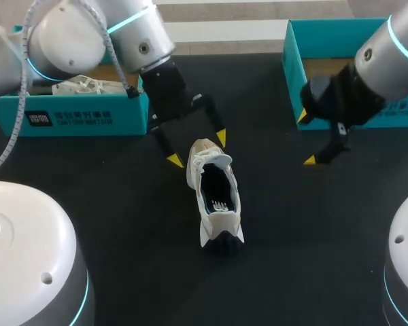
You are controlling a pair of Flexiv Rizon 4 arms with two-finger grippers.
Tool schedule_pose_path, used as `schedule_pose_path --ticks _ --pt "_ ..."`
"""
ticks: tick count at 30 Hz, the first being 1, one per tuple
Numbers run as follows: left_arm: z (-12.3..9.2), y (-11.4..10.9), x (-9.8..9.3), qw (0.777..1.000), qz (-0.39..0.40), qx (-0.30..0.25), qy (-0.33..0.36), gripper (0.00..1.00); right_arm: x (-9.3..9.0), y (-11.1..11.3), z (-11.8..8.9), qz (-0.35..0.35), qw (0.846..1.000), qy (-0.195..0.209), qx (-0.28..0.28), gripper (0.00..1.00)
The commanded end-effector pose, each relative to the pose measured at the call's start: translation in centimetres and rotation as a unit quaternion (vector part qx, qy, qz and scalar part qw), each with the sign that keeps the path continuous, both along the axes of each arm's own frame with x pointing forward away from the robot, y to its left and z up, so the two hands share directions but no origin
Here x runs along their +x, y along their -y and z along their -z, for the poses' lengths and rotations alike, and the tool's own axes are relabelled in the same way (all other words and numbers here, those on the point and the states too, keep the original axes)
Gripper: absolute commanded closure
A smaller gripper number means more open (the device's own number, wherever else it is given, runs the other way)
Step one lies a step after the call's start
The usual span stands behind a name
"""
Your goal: Take the shoe out of the shoebox, open the shoe tongue, remove and reinsert the insole, then place the shoe into the shoebox
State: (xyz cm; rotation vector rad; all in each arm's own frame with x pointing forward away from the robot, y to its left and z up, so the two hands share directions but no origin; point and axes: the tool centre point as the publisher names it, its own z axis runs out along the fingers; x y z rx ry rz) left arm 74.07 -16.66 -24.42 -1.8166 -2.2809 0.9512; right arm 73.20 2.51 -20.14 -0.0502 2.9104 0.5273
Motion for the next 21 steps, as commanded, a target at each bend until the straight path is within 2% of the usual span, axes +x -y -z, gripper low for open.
schedule_pose_path --ticks 1,2,3,4,5,6,12,21 --pt "0.4 0.5 0.6 0.999 0.013 0.032 0.017 0.0 -0.6 0.7 -1.6 0.001 1.0 0.001 -0.002 0.0" --pt "0.6 0.5 0.7 0.999 0.013 0.038 0.023 0.0 -0.6 0.7 -1.6 0.001 1.0 0.001 -0.002 0.0" --pt "0.6 0.6 0.8 0.999 0.019 0.042 0.018 0.07 -0.6 0.7 -1.6 0.001 1.0 0.001 -0.002 0.0" --pt "0.5 0.7 0.8 0.998 0.019 0.048 0.018 0.58 -0.6 0.7 -1.6 0.001 1.0 0.001 -0.002 0.0" --pt "0.4 0.8 0.7 0.998 0.02 0.051 0.021 0.84 -0.6 0.7 -1.6 0.001 1.0 0.001 -0.002 0.0" --pt "0.3 1.0 0.6 0.998 0.025 0.058 0.023 1.0 -0.6 0.7 -1.6 0.001 1.0 0.001 -0.002 0.0" --pt "0.5 1.6 -0.9 0.993 0.055 0.093 0.041 1.0 -0.6 0.7 -1.6 0.001 1.0 0.001 -0.002 0.0" --pt "2.6 2.2 -3.2 0.988 0.081 0.114 0.061 1.0 -0.6 0.7 -1.6 0.001 1.0 0.001 -0.002 0.0"
